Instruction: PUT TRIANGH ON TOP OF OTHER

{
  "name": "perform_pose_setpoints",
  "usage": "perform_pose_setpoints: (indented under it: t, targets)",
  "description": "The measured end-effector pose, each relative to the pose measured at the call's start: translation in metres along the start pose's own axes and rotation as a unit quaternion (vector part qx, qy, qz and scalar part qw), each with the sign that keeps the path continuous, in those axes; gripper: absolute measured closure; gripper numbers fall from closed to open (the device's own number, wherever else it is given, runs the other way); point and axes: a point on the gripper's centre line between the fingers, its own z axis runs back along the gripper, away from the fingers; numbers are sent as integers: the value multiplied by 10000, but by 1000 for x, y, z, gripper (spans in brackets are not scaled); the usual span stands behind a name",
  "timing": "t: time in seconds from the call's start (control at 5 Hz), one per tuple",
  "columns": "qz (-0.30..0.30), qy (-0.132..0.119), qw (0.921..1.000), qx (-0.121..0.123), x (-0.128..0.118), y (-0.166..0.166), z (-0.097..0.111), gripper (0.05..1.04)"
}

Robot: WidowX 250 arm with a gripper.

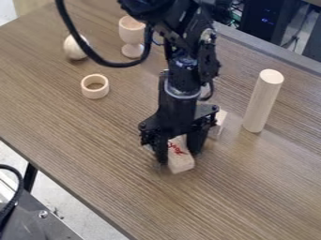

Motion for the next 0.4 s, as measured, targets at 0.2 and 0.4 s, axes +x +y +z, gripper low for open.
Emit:
perform_pose_setpoints:
  t: [0.2,0.4]
  targets:
    - [-55,-46,10000,-54,-2,1,14,527]
    - [136,-185,9992,-336,-1,-8,42,527]
